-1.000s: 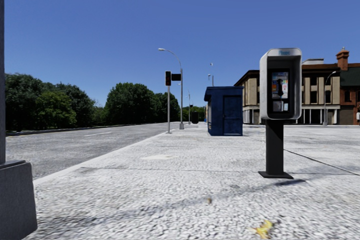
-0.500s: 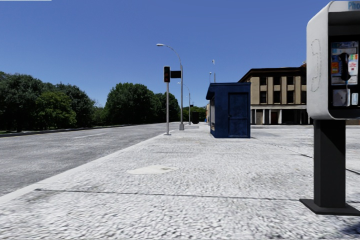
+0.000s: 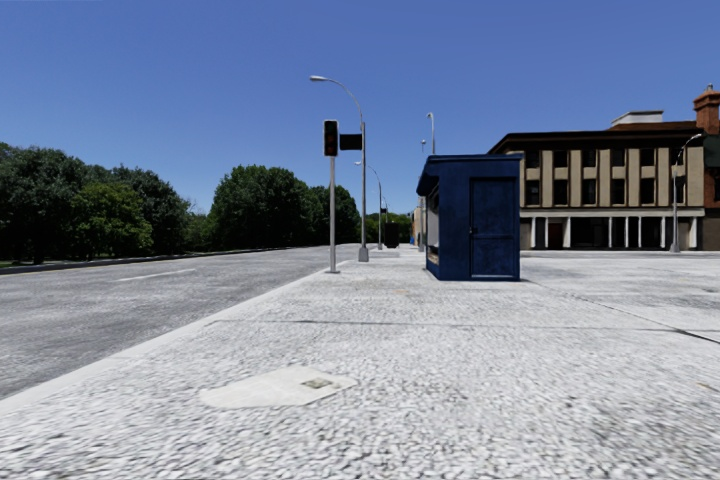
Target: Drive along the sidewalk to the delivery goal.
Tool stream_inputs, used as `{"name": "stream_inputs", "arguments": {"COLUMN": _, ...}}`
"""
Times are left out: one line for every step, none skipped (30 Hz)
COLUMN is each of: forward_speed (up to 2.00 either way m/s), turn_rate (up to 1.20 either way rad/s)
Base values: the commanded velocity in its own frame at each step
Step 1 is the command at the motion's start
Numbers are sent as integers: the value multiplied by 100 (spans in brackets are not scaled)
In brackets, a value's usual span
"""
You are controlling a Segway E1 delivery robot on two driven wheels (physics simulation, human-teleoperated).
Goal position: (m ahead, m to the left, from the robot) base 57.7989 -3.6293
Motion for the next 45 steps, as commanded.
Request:
{"name": "stream_inputs", "arguments": {"forward_speed": 200, "turn_rate": 0}}
{"name": "stream_inputs", "arguments": {"forward_speed": 200, "turn_rate": 0}}
{"name": "stream_inputs", "arguments": {"forward_speed": 200, "turn_rate": 0}}
{"name": "stream_inputs", "arguments": {"forward_speed": 200, "turn_rate": 0}}
{"name": "stream_inputs", "arguments": {"forward_speed": 200, "turn_rate": 0}}
{"name": "stream_inputs", "arguments": {"forward_speed": 200, "turn_rate": 0}}
{"name": "stream_inputs", "arguments": {"forward_speed": 200, "turn_rate": 0}}
{"name": "stream_inputs", "arguments": {"forward_speed": 200, "turn_rate": 0}}
{"name": "stream_inputs", "arguments": {"forward_speed": 200, "turn_rate": 0}}
{"name": "stream_inputs", "arguments": {"forward_speed": 200, "turn_rate": 0}}
{"name": "stream_inputs", "arguments": {"forward_speed": 200, "turn_rate": 0}}
{"name": "stream_inputs", "arguments": {"forward_speed": 200, "turn_rate": 0}}
{"name": "stream_inputs", "arguments": {"forward_speed": 200, "turn_rate": 0}}
{"name": "stream_inputs", "arguments": {"forward_speed": 200, "turn_rate": 0}}
{"name": "stream_inputs", "arguments": {"forward_speed": 200, "turn_rate": 0}}
{"name": "stream_inputs", "arguments": {"forward_speed": 200, "turn_rate": 0}}
{"name": "stream_inputs", "arguments": {"forward_speed": 200, "turn_rate": 0}}
{"name": "stream_inputs", "arguments": {"forward_speed": 200, "turn_rate": 0}}
{"name": "stream_inputs", "arguments": {"forward_speed": 200, "turn_rate": 0}}
{"name": "stream_inputs", "arguments": {"forward_speed": 200, "turn_rate": 0}}
{"name": "stream_inputs", "arguments": {"forward_speed": 200, "turn_rate": 0}}
{"name": "stream_inputs", "arguments": {"forward_speed": 200, "turn_rate": 0}}
{"name": "stream_inputs", "arguments": {"forward_speed": 200, "turn_rate": 0}}
{"name": "stream_inputs", "arguments": {"forward_speed": 200, "turn_rate": 0}}
{"name": "stream_inputs", "arguments": {"forward_speed": 200, "turn_rate": 0}}
{"name": "stream_inputs", "arguments": {"forward_speed": 200, "turn_rate": 0}}
{"name": "stream_inputs", "arguments": {"forward_speed": 200, "turn_rate": 0}}
{"name": "stream_inputs", "arguments": {"forward_speed": 200, "turn_rate": 0}}
{"name": "stream_inputs", "arguments": {"forward_speed": 200, "turn_rate": 0}}
{"name": "stream_inputs", "arguments": {"forward_speed": 200, "turn_rate": 0}}
{"name": "stream_inputs", "arguments": {"forward_speed": 200, "turn_rate": 0}}
{"name": "stream_inputs", "arguments": {"forward_speed": 200, "turn_rate": 0}}
{"name": "stream_inputs", "arguments": {"forward_speed": 200, "turn_rate": 0}}
{"name": "stream_inputs", "arguments": {"forward_speed": 200, "turn_rate": 0}}
{"name": "stream_inputs", "arguments": {"forward_speed": 200, "turn_rate": 0}}
{"name": "stream_inputs", "arguments": {"forward_speed": 200, "turn_rate": 0}}
{"name": "stream_inputs", "arguments": {"forward_speed": 200, "turn_rate": 0}}
{"name": "stream_inputs", "arguments": {"forward_speed": 200, "turn_rate": 0}}
{"name": "stream_inputs", "arguments": {"forward_speed": 200, "turn_rate": 0}}
{"name": "stream_inputs", "arguments": {"forward_speed": 200, "turn_rate": 0}}
{"name": "stream_inputs", "arguments": {"forward_speed": 200, "turn_rate": 0}}
{"name": "stream_inputs", "arguments": {"forward_speed": 200, "turn_rate": 0}}
{"name": "stream_inputs", "arguments": {"forward_speed": 200, "turn_rate": 0}}
{"name": "stream_inputs", "arguments": {"forward_speed": 200, "turn_rate": 0}}
{"name": "stream_inputs", "arguments": {"forward_speed": 200, "turn_rate": -1}}
